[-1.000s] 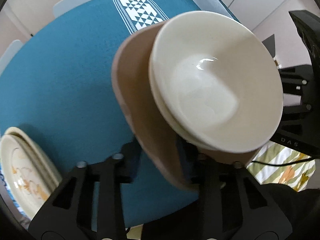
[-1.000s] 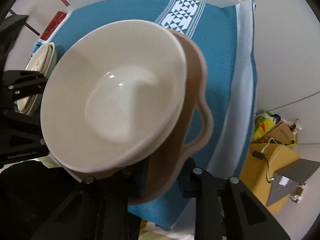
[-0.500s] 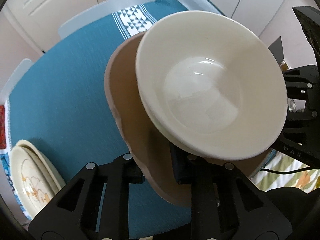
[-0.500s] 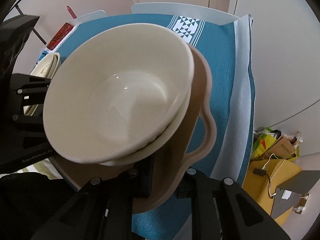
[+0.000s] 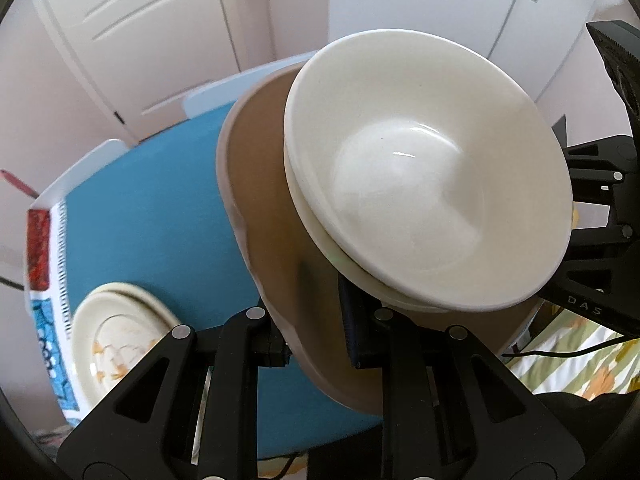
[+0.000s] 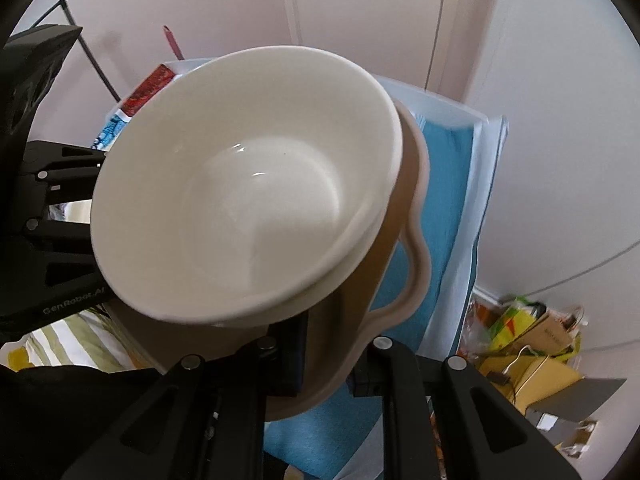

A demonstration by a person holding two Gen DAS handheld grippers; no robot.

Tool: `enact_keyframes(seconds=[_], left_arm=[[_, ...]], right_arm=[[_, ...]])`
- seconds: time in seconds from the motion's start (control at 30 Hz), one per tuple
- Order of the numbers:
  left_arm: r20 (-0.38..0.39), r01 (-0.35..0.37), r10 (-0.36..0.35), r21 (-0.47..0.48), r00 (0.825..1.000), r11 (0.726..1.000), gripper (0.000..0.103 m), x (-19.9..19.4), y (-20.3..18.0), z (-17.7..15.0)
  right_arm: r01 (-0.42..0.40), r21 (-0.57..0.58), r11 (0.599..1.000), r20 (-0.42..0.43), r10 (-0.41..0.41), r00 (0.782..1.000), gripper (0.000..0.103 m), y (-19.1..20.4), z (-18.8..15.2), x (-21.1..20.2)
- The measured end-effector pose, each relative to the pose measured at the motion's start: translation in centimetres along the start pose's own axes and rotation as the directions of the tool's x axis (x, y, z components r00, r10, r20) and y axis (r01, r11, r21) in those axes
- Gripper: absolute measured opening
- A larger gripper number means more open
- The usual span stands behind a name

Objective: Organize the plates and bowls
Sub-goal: 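Lift the basket with bowls and lower it onto the plate stack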

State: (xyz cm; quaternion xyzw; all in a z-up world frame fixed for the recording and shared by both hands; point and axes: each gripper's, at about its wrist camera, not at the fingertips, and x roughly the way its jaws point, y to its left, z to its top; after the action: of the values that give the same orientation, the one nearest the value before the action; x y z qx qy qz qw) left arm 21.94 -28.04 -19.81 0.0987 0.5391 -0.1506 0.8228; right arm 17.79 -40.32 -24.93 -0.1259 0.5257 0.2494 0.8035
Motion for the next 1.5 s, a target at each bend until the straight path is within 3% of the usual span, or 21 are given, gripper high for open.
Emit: enact_keyframes(seconds=[0.23,0.47,0.9,1.2,1.5], left_arm=[[0.016,-0.027,0.027,-0.038,0.999,0.999,0.017,-4.7,3.6,-2.7],[-0.009,-0.038,0.038,-0.042,0.999,0.998,0.017,-6.8,10.4,-5.3],[-0.085,0.009,-0.011,-0.017,0.996,1.0,0.017,-4.6,20.3,-12.3],[-0.128,0.024,-0.028,-0.036,0.991,0.999,0.017,-1.4,23.3,-14.4],[-0.135,0.049,-0.055,-0.045,0.989,0.998,0.017,0.2,23.9,-15.1]], right_arm=[[-0.015,-0.049,0.999,0.0,0.015,1.0,0.014,4.6,3.0,-2.4],[-0.022,-0.058,0.998,-0.006,0.022,1.0,0.014,11.7,5.2,-1.9],[-0.029,0.022,0.999,-0.069,0.031,0.997,0.014,22.7,6.0,3.2],[-0.004,0.059,0.998,-0.093,0.009,0.996,0.014,25.8,6.6,6.8],[0.021,0.054,0.998,-0.097,-0.016,0.995,0.014,25.3,6.5,8.4]])
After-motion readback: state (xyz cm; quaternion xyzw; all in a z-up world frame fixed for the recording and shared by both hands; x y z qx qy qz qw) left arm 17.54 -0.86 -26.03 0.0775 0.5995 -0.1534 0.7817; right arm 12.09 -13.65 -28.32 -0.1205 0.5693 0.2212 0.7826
